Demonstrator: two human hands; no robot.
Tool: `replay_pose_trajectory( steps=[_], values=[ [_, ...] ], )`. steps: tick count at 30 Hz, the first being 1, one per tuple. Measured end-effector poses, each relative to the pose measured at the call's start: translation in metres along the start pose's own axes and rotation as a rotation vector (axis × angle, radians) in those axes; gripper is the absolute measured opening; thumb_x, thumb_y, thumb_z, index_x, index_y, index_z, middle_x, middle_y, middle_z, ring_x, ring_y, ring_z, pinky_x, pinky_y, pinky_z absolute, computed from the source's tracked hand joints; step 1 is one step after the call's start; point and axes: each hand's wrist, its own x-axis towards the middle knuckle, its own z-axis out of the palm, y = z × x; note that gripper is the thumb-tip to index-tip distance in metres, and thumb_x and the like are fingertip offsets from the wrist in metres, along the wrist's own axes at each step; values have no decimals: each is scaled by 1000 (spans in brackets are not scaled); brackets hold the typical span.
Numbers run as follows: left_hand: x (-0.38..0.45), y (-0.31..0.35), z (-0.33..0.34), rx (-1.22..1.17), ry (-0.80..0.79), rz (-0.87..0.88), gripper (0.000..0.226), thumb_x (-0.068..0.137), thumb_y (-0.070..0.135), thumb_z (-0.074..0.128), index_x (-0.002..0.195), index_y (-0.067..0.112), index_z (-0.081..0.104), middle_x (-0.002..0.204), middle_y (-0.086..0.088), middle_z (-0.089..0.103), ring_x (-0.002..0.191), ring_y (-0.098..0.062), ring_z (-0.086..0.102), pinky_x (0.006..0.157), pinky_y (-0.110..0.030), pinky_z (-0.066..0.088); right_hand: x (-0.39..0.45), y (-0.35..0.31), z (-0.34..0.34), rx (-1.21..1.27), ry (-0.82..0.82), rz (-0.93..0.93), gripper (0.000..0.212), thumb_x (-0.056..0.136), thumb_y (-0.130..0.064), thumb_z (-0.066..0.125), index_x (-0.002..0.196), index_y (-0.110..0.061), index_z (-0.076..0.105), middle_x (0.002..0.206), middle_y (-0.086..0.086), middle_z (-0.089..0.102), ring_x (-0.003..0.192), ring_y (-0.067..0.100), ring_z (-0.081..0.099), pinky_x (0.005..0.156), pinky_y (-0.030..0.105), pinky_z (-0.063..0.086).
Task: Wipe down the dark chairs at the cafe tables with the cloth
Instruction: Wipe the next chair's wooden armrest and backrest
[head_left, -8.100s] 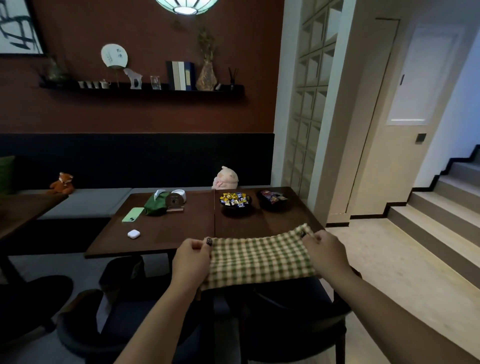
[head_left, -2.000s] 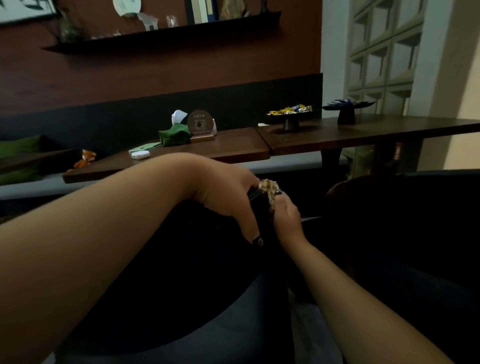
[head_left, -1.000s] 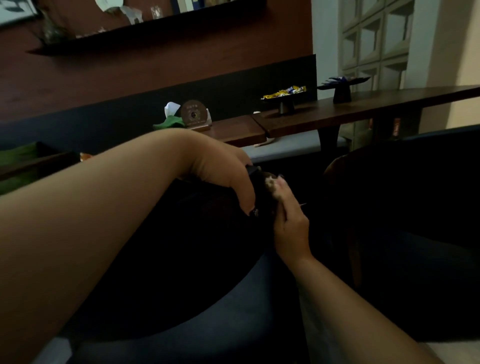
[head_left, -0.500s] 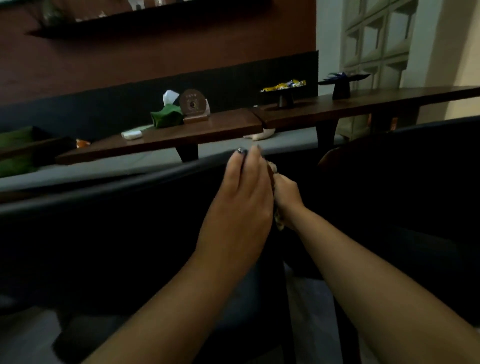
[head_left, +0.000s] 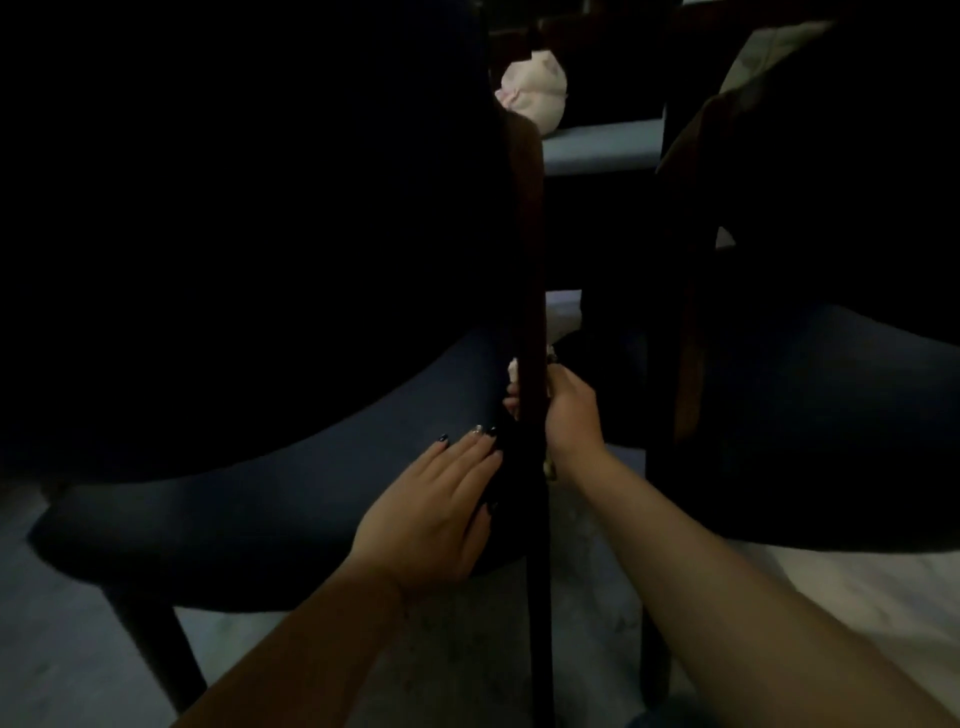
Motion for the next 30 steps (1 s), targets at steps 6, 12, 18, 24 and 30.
replay_pose_trajectory(
  steps=[6, 12, 18, 24, 30],
  values=[
    [-2, 1, 0, -54, 36, -17, 52, 87, 31, 45, 131, 7, 60, 138, -11, 56, 131, -26, 51, 108, -43, 41, 25, -105, 30, 25, -11, -322, 27, 98, -25, 38, 95, -13, 61, 75, 1, 61, 73, 19, 58, 68, 37, 46],
    [-5, -1, 4, -84, 105, -101, 48, 84, 36, 50, 118, 6, 65, 126, -13, 61, 112, -28, 60, 96, -37, 44, -31, -27, 14, -523, 88, -778, 54, 97, -12, 44, 146, -4, 25, 148, 5, 29, 137, 13, 31, 113, 29, 31],
    [-5, -1, 7, -45, 146, -113, 45, 83, 36, 49, 110, 5, 66, 116, -13, 63, 105, -29, 60, 94, -36, 38, -18, 0, -53, -1555, -183, -1502, 56, 90, -23, 54, 140, -2, 41, 146, 19, 40, 137, 38, 32, 111, 53, 25],
    [-6, 2, 4, -59, 135, -137, 44, 82, 35, 49, 109, 5, 66, 114, -13, 63, 104, -30, 62, 90, -39, 42, -27, -42, -23, -2294, -570, -1605, 39, 91, -31, 40, 99, -13, 74, 103, 8, 70, 111, 33, 59, 112, 54, 27],
    [-6, 1, 5, -71, 126, -146, 44, 83, 36, 49, 110, 6, 65, 115, -12, 62, 104, -30, 61, 89, -41, 47, -15, -88, 36, -2511, -319, -1152, 36, 96, -35, 36, 105, -21, 68, 107, 6, 67, 112, 33, 50, 106, 55, 12]
  ],
)
